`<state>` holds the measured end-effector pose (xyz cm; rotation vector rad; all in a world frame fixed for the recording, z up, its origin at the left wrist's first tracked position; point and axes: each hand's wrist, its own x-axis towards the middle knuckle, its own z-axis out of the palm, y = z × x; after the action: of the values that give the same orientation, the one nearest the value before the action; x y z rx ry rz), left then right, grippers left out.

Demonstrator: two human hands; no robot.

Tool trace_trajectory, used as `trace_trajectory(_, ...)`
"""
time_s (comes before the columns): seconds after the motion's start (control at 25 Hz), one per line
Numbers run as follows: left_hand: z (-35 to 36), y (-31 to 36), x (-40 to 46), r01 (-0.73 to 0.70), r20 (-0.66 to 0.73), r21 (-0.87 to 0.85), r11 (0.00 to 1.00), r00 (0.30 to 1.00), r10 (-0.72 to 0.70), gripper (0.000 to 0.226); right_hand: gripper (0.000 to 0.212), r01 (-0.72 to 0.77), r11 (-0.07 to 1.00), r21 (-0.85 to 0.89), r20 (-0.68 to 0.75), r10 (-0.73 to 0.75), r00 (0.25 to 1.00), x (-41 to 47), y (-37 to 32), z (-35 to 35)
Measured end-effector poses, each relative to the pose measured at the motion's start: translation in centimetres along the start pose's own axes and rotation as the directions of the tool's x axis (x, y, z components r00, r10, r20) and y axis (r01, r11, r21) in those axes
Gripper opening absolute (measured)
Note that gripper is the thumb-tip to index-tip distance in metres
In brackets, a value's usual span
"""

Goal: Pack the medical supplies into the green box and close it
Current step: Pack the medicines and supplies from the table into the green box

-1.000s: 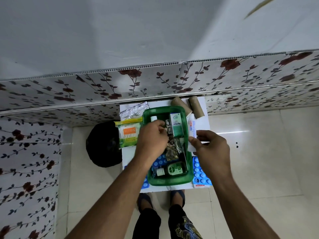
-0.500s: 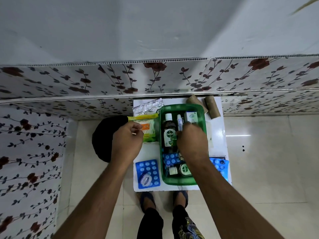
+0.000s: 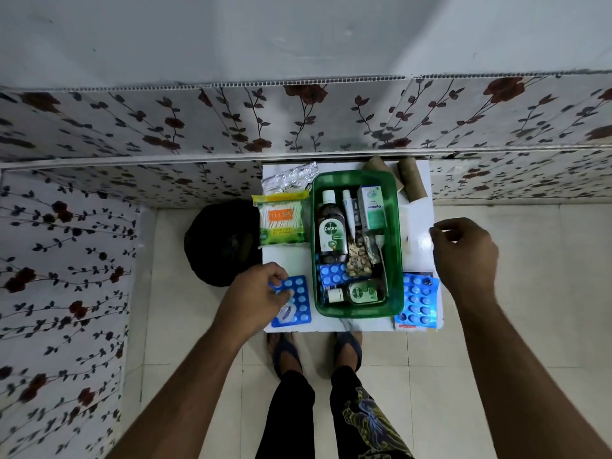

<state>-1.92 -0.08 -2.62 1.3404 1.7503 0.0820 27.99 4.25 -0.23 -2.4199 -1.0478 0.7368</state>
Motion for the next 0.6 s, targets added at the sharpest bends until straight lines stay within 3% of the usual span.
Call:
trace_trajectory(0.08,1.4,-0.8,-1.1,-0.020,0.052,0.120,0.993,0.999,0.014,0.036,0.027,-0.050,0.997,-0.064,0.167,0.060,0.984,1.8,1.8,2.1)
trace_trajectory(0.2,2.5,-1.4,-1.5,-0.042,0.048,0.284,0.958,0.998,0.030,0.048,0.037,-0.072,0.994,-0.083,0.281,0.093,0.955,3.2,2.8,4.9)
trace_trajectory(0.44,2.5,0.5,-1.7,-0.050,0.056,0.373,0.927,0.998,0.031,0.041,0.036,-0.084,0.996,-0.022,0.261,0.087,0.961,3.7,3.2,5.7)
trace_trajectory(0.52,0.8,2.2,-2.7,-0.037,-0.022,0.359,0.932,0.999,0.049,0.037,0.035,-0.110,0.993,0.035,0.262,0.097,0.960,3.5,3.2,4.8)
trace_trajectory(0.6,-1.2,4.6,-3.5,-0.104,-0.179,0.257,0.961,0.972,0.153,0.036,0.032,-0.130,0.986,0.106,0.227,0.104,0.968,2.9,3.1,3.3)
